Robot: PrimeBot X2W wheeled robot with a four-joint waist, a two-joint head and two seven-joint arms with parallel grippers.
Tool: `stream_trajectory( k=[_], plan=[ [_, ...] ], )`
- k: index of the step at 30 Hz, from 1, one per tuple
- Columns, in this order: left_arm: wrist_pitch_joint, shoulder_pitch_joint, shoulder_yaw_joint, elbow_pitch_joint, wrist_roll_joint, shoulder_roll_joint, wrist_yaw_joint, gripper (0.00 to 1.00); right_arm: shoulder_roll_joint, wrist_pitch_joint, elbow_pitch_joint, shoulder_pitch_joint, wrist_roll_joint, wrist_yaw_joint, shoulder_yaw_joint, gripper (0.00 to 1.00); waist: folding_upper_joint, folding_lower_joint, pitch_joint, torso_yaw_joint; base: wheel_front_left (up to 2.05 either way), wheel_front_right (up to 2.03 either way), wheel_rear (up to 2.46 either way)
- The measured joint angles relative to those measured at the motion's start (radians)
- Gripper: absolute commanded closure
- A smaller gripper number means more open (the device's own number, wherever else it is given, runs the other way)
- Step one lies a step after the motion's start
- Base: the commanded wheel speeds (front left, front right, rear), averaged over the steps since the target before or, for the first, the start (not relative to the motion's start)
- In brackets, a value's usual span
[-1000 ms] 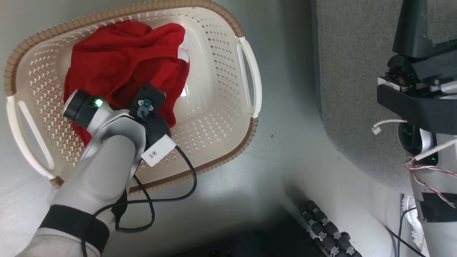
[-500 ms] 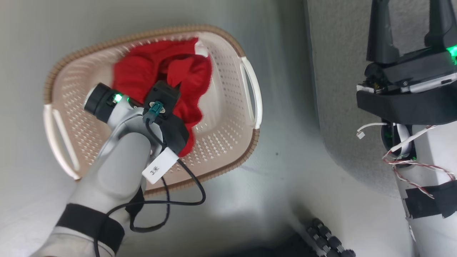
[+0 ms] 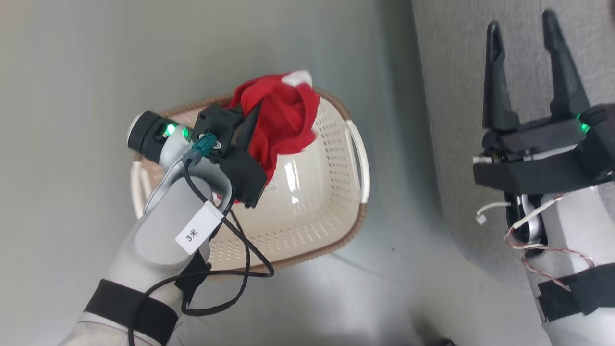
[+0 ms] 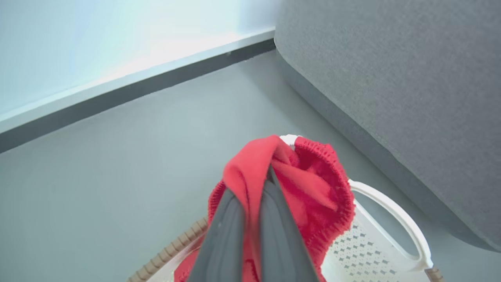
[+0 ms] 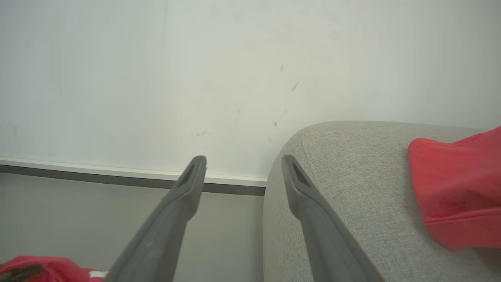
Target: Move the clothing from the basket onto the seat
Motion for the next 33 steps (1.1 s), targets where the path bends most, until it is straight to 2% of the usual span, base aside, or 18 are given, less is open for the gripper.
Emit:
stream_trajectory(
  k=[14, 24, 33],
  plan=[
    [0.000, -0.012, 0.021, -0.149, -0.067, -0.007, -0.017, 1.00, 0.008, 0.000, 0.086, 0.118, 0.000, 0.017, 0.004, 0.00, 0.0000, 0.0000, -0.208, 0.071, 0.00, 0.00, 0.00],
    [0.000, -0.002, -0.005, -0.161, -0.113, -0.009, -0.025, 1.00, 0.024, 0.000, 0.143, 0.178, 0.000, 0.037, 0.027, 0.00, -0.0001, -0.0001, -0.361, 0.096, 0.00, 0.00, 0.00],
    [0.000, 0.006, -0.063, -0.158, -0.163, -0.010, -0.026, 1.00, 0.038, 0.000, 0.193, 0.226, 0.000, 0.072, 0.069, 0.00, -0.0001, -0.0001, -0.498, 0.102, 0.00, 0.00, 0.00]
  ],
)
